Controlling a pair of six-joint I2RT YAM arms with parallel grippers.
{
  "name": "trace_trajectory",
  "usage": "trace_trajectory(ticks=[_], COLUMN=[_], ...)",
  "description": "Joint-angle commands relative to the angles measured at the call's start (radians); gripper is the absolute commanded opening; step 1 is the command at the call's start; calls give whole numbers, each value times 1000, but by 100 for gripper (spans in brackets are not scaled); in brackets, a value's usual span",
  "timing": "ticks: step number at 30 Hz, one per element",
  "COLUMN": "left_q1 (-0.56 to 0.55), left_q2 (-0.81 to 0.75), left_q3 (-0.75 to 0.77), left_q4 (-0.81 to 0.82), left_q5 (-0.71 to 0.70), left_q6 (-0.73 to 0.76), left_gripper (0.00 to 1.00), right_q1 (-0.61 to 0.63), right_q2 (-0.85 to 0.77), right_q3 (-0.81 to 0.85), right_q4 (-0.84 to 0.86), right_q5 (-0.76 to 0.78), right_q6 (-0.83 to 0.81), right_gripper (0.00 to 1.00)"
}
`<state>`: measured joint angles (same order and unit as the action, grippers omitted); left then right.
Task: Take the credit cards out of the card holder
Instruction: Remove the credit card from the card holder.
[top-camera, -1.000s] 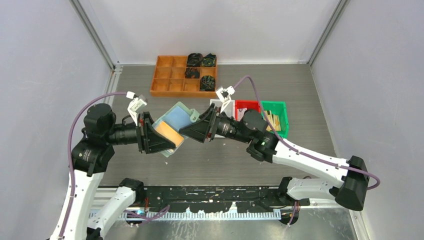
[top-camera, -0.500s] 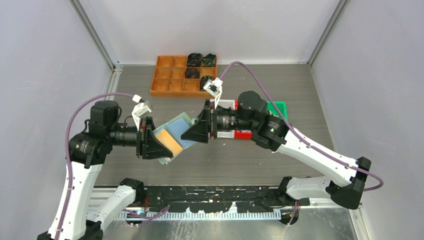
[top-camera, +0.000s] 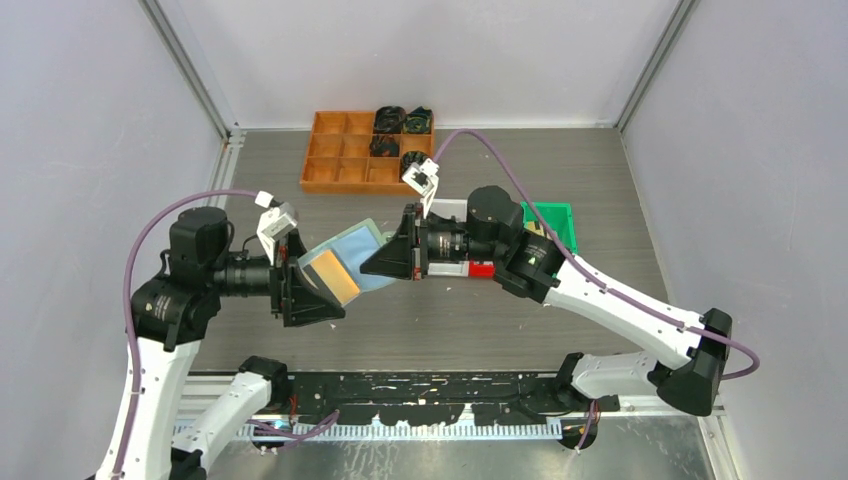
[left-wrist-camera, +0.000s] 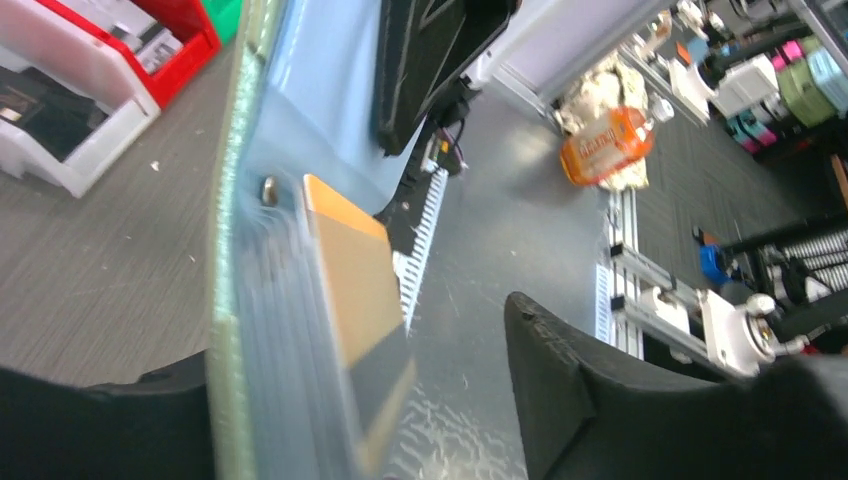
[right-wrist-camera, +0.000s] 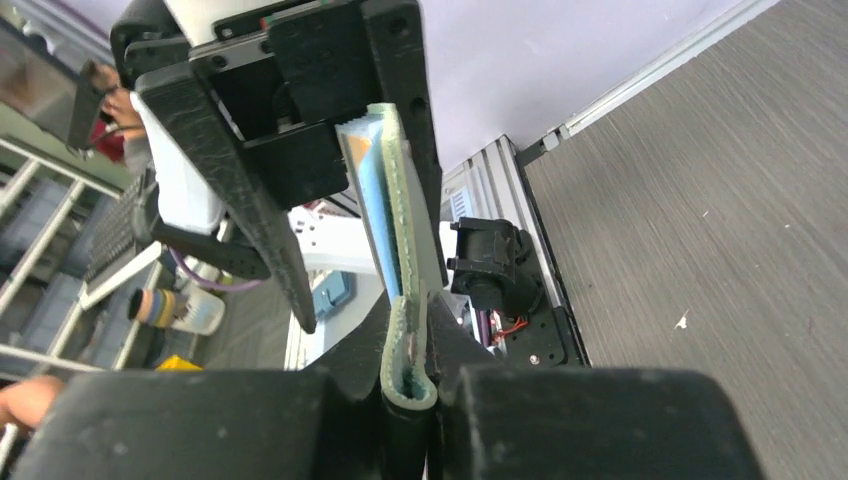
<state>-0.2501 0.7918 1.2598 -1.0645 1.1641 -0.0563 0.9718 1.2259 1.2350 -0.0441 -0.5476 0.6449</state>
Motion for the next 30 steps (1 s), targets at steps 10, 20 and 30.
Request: trace_trajectory(ticks=[10, 20, 30], left_q1=[3, 3, 4], left_q2=[-132, -157, -155], left_q3=[-132, -174, -189], left_q4=[439, 608, 707], left_q5=[-128, -205, -251], left_q6=[-340, -452, -522], left_gripper=[68, 57, 47], right_q1=[-11, -10, -1], right_q2=[-94, -126, -143], right_q3=[-219, -325, -374], right_q4=[533, 715, 779], right_q5=[192, 260, 292], right_q6=[228, 313, 336], right_gripper=[1, 1, 1])
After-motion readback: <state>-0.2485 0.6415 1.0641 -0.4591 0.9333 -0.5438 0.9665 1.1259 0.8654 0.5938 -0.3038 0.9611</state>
